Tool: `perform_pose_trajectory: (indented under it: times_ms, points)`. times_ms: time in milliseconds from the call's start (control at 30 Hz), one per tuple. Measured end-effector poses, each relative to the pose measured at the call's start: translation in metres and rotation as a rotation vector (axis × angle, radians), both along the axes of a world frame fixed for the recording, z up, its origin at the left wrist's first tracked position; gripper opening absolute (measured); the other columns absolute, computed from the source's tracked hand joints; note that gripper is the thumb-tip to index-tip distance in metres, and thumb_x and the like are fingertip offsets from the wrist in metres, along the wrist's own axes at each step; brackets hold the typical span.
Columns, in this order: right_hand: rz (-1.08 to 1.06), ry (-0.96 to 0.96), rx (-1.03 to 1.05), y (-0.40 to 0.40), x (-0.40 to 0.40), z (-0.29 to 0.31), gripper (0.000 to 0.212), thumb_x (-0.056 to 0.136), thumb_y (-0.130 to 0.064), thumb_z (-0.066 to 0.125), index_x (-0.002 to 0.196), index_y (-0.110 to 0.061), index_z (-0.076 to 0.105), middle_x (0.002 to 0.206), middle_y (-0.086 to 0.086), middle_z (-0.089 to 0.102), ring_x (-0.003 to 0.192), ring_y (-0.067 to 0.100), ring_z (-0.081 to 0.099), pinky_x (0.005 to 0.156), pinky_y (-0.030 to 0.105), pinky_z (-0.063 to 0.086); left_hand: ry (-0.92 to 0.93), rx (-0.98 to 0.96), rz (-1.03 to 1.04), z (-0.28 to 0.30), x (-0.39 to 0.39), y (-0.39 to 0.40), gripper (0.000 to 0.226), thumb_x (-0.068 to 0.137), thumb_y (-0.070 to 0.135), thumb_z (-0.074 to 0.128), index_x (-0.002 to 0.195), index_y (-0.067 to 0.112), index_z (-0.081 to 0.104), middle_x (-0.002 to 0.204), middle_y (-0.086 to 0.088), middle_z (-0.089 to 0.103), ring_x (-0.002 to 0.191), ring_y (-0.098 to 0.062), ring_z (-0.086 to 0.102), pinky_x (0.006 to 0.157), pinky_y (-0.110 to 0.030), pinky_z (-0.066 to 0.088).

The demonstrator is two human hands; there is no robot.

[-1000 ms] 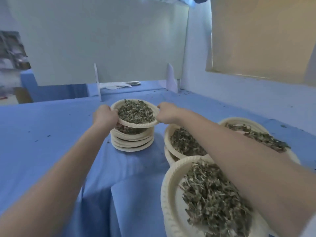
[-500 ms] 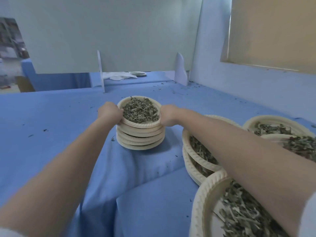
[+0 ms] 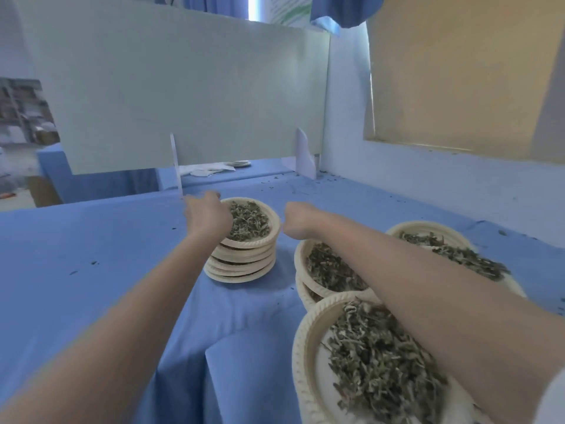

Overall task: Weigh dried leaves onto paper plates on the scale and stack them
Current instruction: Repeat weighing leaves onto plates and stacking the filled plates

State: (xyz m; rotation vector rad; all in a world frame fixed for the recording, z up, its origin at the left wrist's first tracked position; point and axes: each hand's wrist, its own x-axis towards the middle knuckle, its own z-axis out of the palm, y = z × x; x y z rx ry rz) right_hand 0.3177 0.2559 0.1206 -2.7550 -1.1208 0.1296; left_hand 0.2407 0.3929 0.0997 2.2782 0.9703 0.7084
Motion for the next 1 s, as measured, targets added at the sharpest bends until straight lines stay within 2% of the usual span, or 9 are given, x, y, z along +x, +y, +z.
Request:
perform_pose_trajectory:
  times_ms: [100,167,200,333,500,633,733,833,1000]
  points:
    - [-0.018,0.017,0.090,-0.032,-0.019,0.015,0.015,0.095,-0.002,0.036,0.087,-0.004,0.049,0.088,0.009,0.050,0.083,0.025,0.050,0.061,0.027,0.040,-0.073,0.000,-0.155,0.012,-0.007,-0.045,0.035,0.098,0.020,0.041,0.131,0.015,0.048,0.137,-0.018,0.035,0.110,-0.028,0.049,0.088,-0.035,0.042]
    - [-0.029,0.000,0.121,-0.059,-0.030,0.028,0.034,0.095,-0.004,0.038,0.127,0.000,0.046,0.125,0.016,0.052,0.114,0.032,0.050,0.089,0.036,0.045,-0.093,0.030,-0.276,0.023,-0.009,-0.083,0.032,0.097,0.020,0.044,0.128,0.015,0.051,0.132,-0.017,0.045,0.100,-0.026,0.053,0.078,-0.029,0.041]
    - [-0.039,-0.014,0.135,-0.073,-0.036,0.033,0.041,0.095,-0.005,0.038,0.135,-0.001,0.041,0.134,0.017,0.048,0.122,0.031,0.047,0.097,0.036,0.042,-0.099,0.043,-0.334,0.028,-0.009,-0.103,0.030,0.097,0.021,0.046,0.126,0.014,0.052,0.129,-0.017,0.049,0.096,-0.025,0.053,0.072,-0.027,0.040]
    - [-0.077,-0.086,0.227,-0.144,-0.047,0.054,0.039,0.093,-0.002,0.039,0.130,-0.003,0.050,0.132,0.016,0.053,0.120,0.030,0.050,0.094,0.034,0.043,-0.147,0.071,-0.508,0.048,-0.007,-0.190,0.024,0.096,0.013,0.047,0.115,0.009,0.059,0.108,-0.017,0.064,0.080,-0.022,0.052,0.061,-0.028,0.034]
    - [-0.204,-0.114,0.251,-0.265,-0.046,0.062,0.012,0.089,0.000,0.041,0.086,-0.011,0.047,0.105,0.014,0.056,0.097,0.027,0.050,0.066,0.028,0.033,-0.153,0.012,-0.685,0.055,0.003,-0.303,0.023,0.096,0.017,0.045,0.112,0.013,0.060,0.112,-0.014,0.063,0.090,-0.025,0.056,0.066,-0.027,0.033]
    - [-0.354,-0.101,0.273,-0.361,-0.045,0.051,0.025,0.085,0.000,0.045,0.106,0.003,0.058,0.110,0.016,0.062,0.102,0.030,0.055,0.076,0.032,0.039,-0.090,0.023,-0.842,0.045,0.018,-0.393,0.025,0.096,0.021,0.043,0.116,0.015,0.057,0.111,-0.012,0.062,0.075,-0.018,0.051,0.052,-0.025,0.033]
    - [-0.466,-0.094,0.264,-0.420,-0.043,0.036,0.038,0.088,-0.004,0.047,0.126,0.001,0.053,0.125,0.014,0.058,0.117,0.027,0.052,0.091,0.030,0.040,-0.014,0.042,-0.899,0.029,0.031,-0.447,0.030,0.093,0.017,0.044,0.121,0.012,0.054,0.120,-0.012,0.060,0.103,-0.028,0.057,0.072,-0.026,0.042]
    - [-0.575,-0.042,0.245,-0.463,-0.035,0.016,0.048,0.091,-0.010,0.046,0.138,-0.003,0.043,0.138,0.011,0.049,0.126,0.025,0.046,0.097,0.027,0.037,0.118,0.180,-0.859,0.010,0.045,-0.480,0.042,0.091,0.015,0.043,0.132,0.008,0.044,0.130,-0.016,0.049,0.121,-0.029,0.045,0.091,-0.028,0.035]
    - [-0.664,0.031,0.185,-0.494,-0.021,-0.017,0.033,0.092,-0.014,0.044,0.115,0.006,0.057,0.118,0.019,0.059,0.105,0.033,0.057,0.085,0.042,0.048,0.235,0.226,-0.749,-0.016,0.063,-0.487,0.038,0.086,0.010,0.042,0.124,0.004,0.040,0.133,-0.018,0.037,0.126,-0.033,0.032,0.101,-0.035,0.031]
